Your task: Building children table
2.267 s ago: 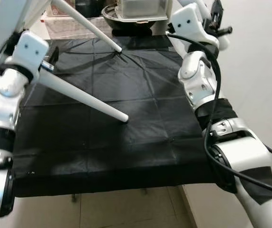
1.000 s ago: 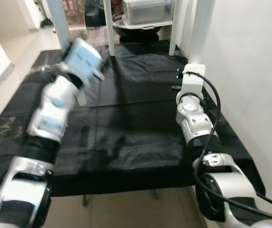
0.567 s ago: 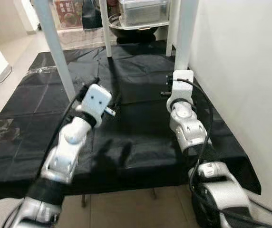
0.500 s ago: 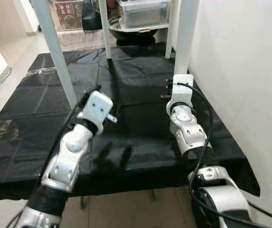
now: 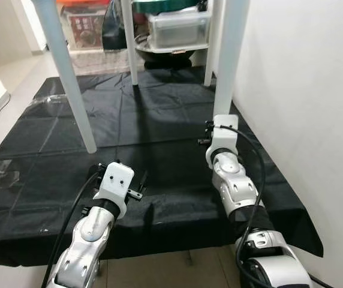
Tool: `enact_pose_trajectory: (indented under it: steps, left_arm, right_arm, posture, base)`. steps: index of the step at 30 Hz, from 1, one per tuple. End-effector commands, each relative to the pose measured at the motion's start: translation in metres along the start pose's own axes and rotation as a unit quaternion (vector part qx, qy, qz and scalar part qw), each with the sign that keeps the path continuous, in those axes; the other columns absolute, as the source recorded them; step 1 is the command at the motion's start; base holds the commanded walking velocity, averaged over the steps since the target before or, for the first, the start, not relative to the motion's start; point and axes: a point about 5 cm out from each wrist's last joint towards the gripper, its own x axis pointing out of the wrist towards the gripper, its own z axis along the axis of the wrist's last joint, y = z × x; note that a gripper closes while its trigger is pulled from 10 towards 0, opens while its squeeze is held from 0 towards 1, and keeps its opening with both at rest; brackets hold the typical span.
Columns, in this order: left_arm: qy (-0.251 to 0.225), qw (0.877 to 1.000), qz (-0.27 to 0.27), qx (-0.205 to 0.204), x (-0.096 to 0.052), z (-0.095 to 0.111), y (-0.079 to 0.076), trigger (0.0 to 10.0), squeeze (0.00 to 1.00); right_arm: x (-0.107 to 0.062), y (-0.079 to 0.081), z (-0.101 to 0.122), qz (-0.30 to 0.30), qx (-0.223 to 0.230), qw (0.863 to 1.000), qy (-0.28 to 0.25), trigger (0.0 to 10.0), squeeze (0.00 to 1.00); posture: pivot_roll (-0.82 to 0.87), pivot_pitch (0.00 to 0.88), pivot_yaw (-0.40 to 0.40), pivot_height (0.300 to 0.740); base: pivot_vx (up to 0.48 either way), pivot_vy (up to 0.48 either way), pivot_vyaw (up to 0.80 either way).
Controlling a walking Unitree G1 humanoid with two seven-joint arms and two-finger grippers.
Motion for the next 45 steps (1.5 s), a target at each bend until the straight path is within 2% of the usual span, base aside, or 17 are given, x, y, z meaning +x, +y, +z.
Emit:
enact_pose_trajectory:
  steps: [1, 12, 13, 14, 18, 19, 25, 30, 36, 38, 44, 45]
  left_arm:
    - [0.012, 1.000, 0.002, 0.001, -0.004, -0.001, -0.001, 10.0, 0.00]
    - [0.019, 1.000, 0.005, -0.001, -0.004, 0.001, 0.000, 10.0, 0.00]
    - [0.020, 1.000, 0.005, -0.002, -0.004, 0.000, 0.000, 10.0, 0.00]
    - [0.020, 1.000, 0.004, -0.002, -0.004, 0.001, -0.001, 10.0, 0.00]
    - [0.022, 1.000, 0.003, -0.002, -0.004, 0.001, -0.001, 10.0, 0.00]
    - [0.022, 1.000, 0.004, -0.001, -0.003, 0.001, -0.001, 10.0, 0.00]
    - [0.020, 1.000, 0.006, 0.002, -0.001, 0.003, 0.003, 10.0, 0.00]
    - [0.019, 1.000, 0.006, 0.003, -0.001, 0.003, 0.003, 10.0, 0.00]
    - [0.022, 1.000, 0.001, -0.002, -0.008, 0.003, 0.000, 10.0, 0.00]
    - [0.022, 1.000, 0.001, -0.002, -0.008, 0.003, 0.000, 10.0, 0.00]
    - [0.028, 0.999, -0.007, -0.021, -0.020, 0.002, -0.006, 10.0, 0.00]
    - [0.037, 0.998, -0.004, -0.045, -0.027, 0.001, -0.011, 10.0, 0.00]
  right_arm:
    - [-0.012, 0.009, -0.061, 0.033, 0.013, 0.990, 0.139, 10.0, 0.00]
    - [-0.011, 0.010, -0.049, 0.051, 0.025, 0.994, 0.098, 10.0, 0.00]
    - [-0.011, 0.010, -0.049, 0.053, 0.026, 0.994, 0.097, 10.0, 0.24]
    - [-0.011, 0.010, -0.048, 0.052, 0.023, 0.994, 0.093, 10.0, 1.00]
    - [-0.011, 0.010, -0.046, 0.059, 0.016, 0.995, 0.084, 10.0, 1.00]
    - [-0.011, 0.010, -0.045, 0.058, 0.016, 0.995, 0.080, 10.0, 0.00]
    - [-0.014, 0.006, -0.036, 0.060, 0.015, 0.997, 0.047, 10.0, 0.00]
    - [-0.020, -0.004, -0.028, 0.050, -0.003, 0.999, 0.011, 10.0, 0.00]
    - [-0.034, -0.009, -0.025, 0.071, 0.015, 0.997, -0.007, 10.0, 0.00]
    - [-0.034, -0.009, -0.025, 0.071, 0.015, 0.997, -0.007, 10.0, 0.00]
    - [-0.052, -0.014, -0.018, 0.073, 0.021, 0.995, -0.066, 10.0, 0.00]
    - [-0.064, -0.013, -0.020, 0.098, -0.009, 0.992, -0.074, 10.0, 0.00]
  posture:
    - [0.21, 0.094, 0.004, 0.740]
    - [0.20, 0.096, 0.004, 0.740]
    - [0.20, 0.098, 0.006, 0.740]
    - [0.20, 0.098, 0.004, 0.740]
    - [0.21, 0.099, 0.004, 0.740]
    - [0.20, 0.099, 0.005, 0.740]
    - [0.20, 0.099, 0.005, 0.740]
    - [0.20, 0.098, 0.004, 0.740]
    - [0.19, 0.092, 0.004, 0.740]
    - [0.19, 0.092, 0.004, 0.740]
    - [0.19, 0.076, 0.005, 0.740]
    - [0.18, 0.066, 0.000, 0.740]
  base:
    - [0.000, 0.000, 0.00]
    - [0.000, 0.000, 0.00]
    - [0.000, 0.000, 0.00]
    - [0.000, 0.000, 0.00]
    - [0.000, 0.000, 0.00]
    - [0.000, 0.000, 0.00]
    - [0.000, 0.000, 0.00]
    - [0.000, 0.000, 0.00]
    - [0.000, 0.000, 0.00]
    - [0.000, 0.000, 0.00]
    - [0.000, 0.000, 0.00]
    - [0.000, 0.000, 0.00]
